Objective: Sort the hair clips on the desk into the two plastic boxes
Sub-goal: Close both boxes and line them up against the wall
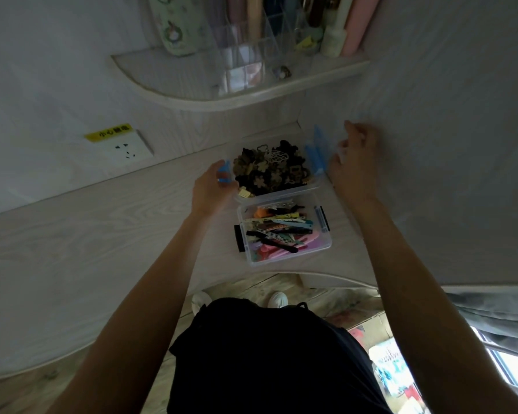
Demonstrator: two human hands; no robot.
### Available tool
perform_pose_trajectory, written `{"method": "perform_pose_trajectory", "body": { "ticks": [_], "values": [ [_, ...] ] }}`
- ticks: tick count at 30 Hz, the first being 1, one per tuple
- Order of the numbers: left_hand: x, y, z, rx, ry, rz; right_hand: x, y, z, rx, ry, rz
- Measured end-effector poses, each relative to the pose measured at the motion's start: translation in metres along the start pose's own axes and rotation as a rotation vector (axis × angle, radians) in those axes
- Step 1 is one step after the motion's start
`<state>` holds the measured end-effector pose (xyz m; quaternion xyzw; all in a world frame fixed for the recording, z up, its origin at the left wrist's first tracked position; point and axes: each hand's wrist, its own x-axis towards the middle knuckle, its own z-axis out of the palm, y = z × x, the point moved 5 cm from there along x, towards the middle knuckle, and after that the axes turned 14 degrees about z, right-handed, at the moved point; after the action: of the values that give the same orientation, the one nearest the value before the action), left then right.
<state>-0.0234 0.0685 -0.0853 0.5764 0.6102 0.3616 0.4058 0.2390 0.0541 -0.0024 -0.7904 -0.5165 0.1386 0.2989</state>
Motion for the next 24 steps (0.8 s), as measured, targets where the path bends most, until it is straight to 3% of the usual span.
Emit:
{"method": "perform_pose_trajectory", "body": {
  "ticks": [4, 6, 11, 14, 17, 21, 24],
  "values": [
    [-0.005, -0.007, -0.011, -0.060, 0.063, -0.019, -0.002, -0.002, 0.010, 0.030, -0.209, -0.072],
    [-0.008, -0.008, -0.016, -0.080, 0.090, -0.021, -0.011, -0.011, 0.010, 0.014, -0.154, -0.191],
    [-0.011, -0.011, -0.018, -0.226, 0.077, -0.101, -0.049, -0.047, 0.031, -0.234, 0.040, -0.705],
    [-0.013, -0.007, -0.020, -0.359, 0.095, -0.173, -0.078, -0.067, 0.060, -0.338, 0.086, -0.835],
    [-0.016, -0.007, -0.023, -0.346, 0.123, -0.152, -0.092, -0.082, 0.086, -0.366, -0.007, -0.818],
    [-0.015, -0.008, -0.032, -0.067, 0.177, -0.054, -0.101, -0.078, 0.093, -0.211, -0.232, -0.763],
    [-0.006, -0.007, -0.033, -0.018, 0.130, -0.055, -0.071, -0.049, 0.080, -0.115, -0.211, -0.439]
  ]
}}
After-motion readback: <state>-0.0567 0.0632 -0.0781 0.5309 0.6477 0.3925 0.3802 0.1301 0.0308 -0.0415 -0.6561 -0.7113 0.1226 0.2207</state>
